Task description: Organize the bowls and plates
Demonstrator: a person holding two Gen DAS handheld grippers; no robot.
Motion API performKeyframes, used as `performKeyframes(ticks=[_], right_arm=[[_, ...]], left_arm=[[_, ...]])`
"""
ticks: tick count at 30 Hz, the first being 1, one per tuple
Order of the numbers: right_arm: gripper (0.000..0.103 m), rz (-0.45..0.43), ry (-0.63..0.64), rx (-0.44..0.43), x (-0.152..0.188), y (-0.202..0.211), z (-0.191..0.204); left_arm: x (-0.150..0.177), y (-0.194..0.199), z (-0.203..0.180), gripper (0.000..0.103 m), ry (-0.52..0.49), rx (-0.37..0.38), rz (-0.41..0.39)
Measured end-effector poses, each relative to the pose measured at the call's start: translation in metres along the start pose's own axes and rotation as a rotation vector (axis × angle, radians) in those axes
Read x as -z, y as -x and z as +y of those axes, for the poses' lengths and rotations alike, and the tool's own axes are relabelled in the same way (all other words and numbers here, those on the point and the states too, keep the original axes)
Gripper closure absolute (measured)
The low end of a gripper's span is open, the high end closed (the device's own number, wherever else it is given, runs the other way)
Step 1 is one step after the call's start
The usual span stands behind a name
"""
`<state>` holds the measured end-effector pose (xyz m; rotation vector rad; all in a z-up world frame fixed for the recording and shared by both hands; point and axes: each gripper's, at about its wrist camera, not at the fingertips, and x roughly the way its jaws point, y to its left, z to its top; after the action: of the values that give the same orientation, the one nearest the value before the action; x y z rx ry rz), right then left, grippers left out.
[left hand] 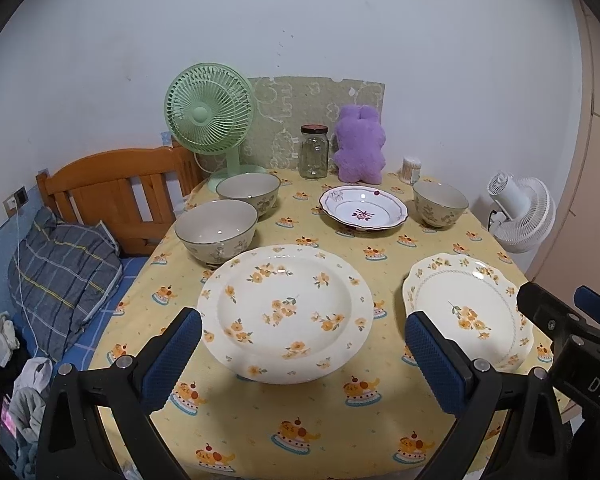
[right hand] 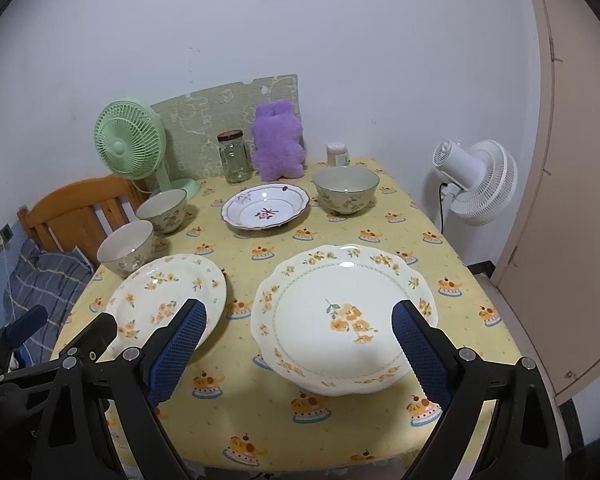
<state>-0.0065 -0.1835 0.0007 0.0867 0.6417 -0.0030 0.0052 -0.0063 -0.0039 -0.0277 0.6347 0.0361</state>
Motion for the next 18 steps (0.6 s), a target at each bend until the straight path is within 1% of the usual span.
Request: performKeyframes(ticks=[18], right_arm=[[0.007, 0.002, 0.010, 0.022, -0.0026, -0.0037, -0.0037]], left_arm=[[-0.0026, -0.0023, -0.0007, 0.002, -0.007, 0.001, -0.006]])
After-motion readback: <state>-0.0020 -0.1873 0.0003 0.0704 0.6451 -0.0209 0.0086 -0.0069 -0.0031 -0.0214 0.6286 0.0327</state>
